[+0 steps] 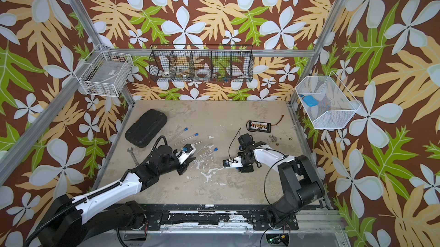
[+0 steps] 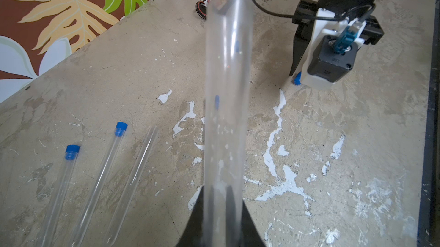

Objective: Insert stoppers into test tubes
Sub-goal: Pick up the stopper from the center of the board.

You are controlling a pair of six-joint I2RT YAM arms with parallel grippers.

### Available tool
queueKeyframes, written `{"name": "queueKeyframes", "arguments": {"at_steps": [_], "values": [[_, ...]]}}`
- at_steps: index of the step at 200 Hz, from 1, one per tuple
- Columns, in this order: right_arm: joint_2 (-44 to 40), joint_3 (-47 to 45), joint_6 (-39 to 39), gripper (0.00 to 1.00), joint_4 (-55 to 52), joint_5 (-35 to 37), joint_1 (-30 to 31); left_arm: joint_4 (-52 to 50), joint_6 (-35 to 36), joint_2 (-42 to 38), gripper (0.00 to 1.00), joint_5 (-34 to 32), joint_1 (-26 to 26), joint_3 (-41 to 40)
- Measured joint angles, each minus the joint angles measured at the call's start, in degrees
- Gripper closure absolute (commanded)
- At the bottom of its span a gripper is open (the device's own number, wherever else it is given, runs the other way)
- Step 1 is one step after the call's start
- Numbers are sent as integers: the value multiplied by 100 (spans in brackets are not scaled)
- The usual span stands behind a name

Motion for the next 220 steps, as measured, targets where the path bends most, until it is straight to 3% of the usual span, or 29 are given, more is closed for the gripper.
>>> {"name": "queueKeyframes", "arguments": {"at_steps": [220], "values": [[210,214,466,90,-129,52,11,0,2,-35,100,0,0,-83]]}}
